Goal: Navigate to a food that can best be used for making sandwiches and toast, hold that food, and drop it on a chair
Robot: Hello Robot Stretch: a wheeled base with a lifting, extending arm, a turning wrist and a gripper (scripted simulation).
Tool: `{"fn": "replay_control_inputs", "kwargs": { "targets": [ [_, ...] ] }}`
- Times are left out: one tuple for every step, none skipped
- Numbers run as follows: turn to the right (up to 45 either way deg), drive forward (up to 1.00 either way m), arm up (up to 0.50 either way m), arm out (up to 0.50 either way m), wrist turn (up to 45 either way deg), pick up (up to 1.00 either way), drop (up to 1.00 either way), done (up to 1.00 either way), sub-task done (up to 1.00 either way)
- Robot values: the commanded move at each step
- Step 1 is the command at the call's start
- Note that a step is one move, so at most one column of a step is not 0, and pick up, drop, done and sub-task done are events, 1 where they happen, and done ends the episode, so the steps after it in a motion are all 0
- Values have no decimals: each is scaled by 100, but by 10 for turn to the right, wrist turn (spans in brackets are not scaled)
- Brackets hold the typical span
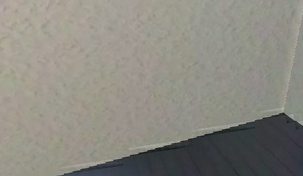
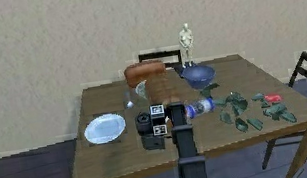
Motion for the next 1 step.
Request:
{"fn": "replay_control_inputs", "kwargs": {
  "targets": [
    [0, 0, 18, 0, 0, 0, 0, 0, 0]
  ]
}}
